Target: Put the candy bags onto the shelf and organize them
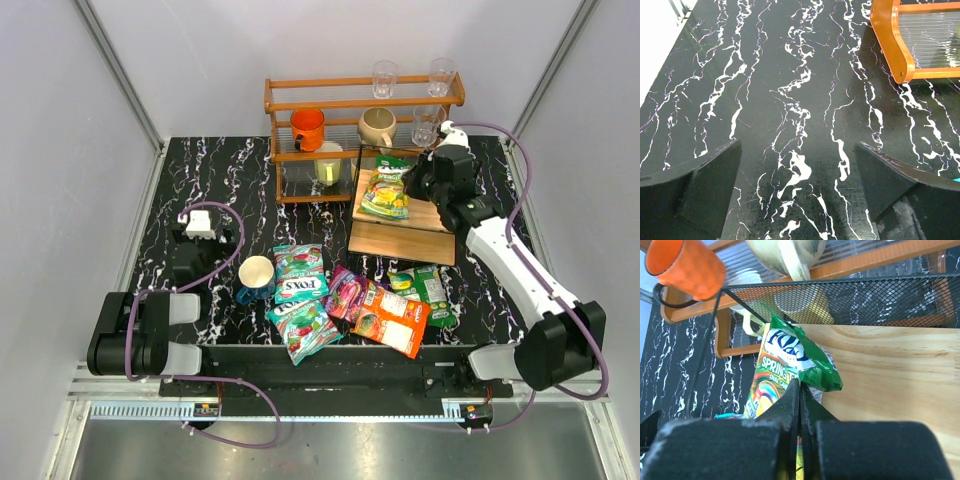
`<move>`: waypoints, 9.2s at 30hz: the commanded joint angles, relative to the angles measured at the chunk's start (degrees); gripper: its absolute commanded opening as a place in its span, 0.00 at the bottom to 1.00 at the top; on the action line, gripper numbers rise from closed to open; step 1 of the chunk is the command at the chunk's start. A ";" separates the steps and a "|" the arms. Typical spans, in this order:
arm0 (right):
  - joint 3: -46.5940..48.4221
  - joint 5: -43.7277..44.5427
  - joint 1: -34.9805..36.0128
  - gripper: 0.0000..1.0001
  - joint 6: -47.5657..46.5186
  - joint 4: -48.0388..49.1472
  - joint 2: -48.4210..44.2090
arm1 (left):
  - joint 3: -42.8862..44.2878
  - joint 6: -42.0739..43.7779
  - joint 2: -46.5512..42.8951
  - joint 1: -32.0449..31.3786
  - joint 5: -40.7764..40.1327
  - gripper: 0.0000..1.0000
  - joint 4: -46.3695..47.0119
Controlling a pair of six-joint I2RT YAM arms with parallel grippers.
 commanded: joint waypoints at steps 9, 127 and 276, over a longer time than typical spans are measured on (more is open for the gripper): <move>0.18 -3.52 -1.71 0.00 0.36 5.95 4.87 | 1.99 -0.45 0.16 -0.10 -0.56 0.99 2.67; -38.06 20.56 14.90 0.00 30.07 -10.83 -16.12 | 1.90 -0.45 0.16 -0.01 -0.56 0.99 2.67; -19.50 33.39 57.00 0.36 13.19 -8.73 -10.23 | 29.41 -23.64 -44.49 -2.38 11.92 0.99 -70.63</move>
